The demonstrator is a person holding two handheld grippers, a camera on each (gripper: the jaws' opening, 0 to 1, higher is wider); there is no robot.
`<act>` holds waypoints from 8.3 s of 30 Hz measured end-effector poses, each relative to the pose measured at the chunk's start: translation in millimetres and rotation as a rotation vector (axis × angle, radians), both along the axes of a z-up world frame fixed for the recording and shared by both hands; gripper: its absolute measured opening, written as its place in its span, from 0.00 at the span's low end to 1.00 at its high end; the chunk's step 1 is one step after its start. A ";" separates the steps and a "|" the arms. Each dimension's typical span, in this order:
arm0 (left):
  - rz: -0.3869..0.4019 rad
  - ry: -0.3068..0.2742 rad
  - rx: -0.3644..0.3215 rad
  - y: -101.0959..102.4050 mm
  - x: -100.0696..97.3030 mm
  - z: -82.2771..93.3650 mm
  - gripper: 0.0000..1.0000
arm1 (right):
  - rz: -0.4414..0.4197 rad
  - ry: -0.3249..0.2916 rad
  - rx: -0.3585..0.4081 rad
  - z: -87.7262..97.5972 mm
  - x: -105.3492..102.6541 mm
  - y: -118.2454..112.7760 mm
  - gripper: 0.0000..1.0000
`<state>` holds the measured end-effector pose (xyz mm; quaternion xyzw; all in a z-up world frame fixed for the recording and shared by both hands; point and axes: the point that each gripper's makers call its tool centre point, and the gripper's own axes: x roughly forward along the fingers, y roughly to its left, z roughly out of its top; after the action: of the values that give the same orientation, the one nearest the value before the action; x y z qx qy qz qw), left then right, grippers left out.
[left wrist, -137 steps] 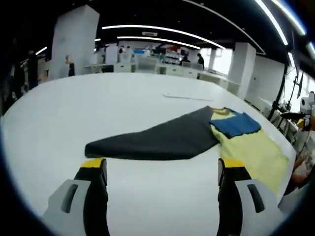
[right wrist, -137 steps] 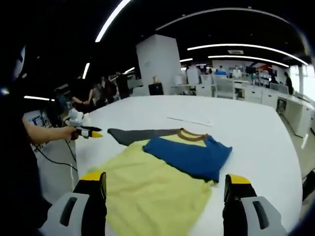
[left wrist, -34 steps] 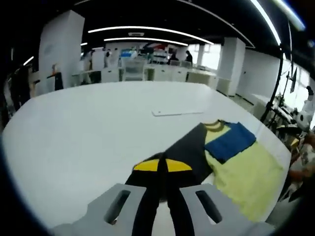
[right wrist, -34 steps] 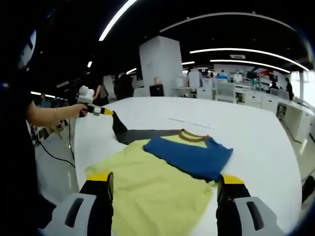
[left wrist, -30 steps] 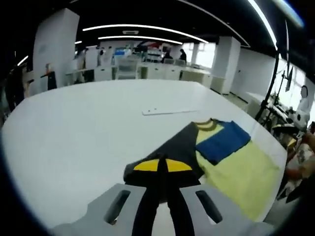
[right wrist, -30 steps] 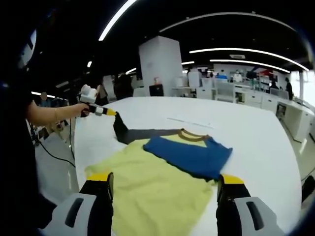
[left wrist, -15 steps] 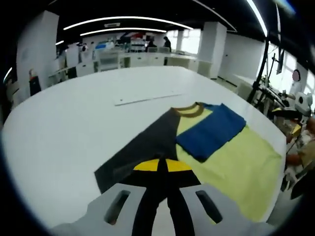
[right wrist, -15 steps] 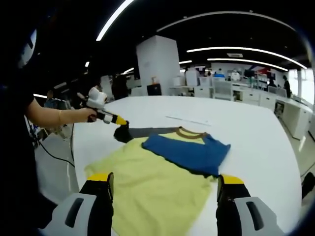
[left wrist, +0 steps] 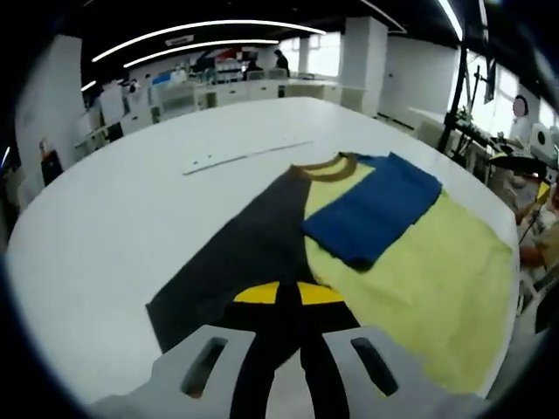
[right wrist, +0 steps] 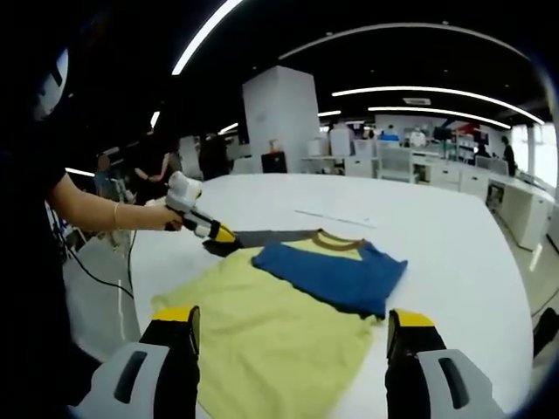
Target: Fold the garment on the visible template until the final outline fits inside the template.
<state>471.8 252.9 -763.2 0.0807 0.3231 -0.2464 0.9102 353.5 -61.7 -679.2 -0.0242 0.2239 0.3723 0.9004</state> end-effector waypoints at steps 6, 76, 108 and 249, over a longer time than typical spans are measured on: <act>-0.026 -0.033 -0.004 3.5 -4.3 7.5 0.22 | 0.001 -0.001 -0.004 1.2 -1.9 1.1 0.88; -0.367 0.174 0.137 -6.3 32.3 -31.4 0.11 | -0.054 0.046 -0.039 -13.9 7.5 -14.4 0.86; -0.147 0.008 0.095 20.4 52.5 41.1 0.00 | -0.035 0.028 -0.004 -13.0 8.7 -13.2 0.85; -0.477 -0.066 -0.009 -309.4 56.4 7.4 0.32 | -0.114 0.095 0.072 -26.5 -19.2 -31.5 0.89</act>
<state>528.2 -56.6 -755.8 0.1589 0.2639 -0.4531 0.8365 334.3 -93.2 -705.7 0.0387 0.2536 0.3291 0.9088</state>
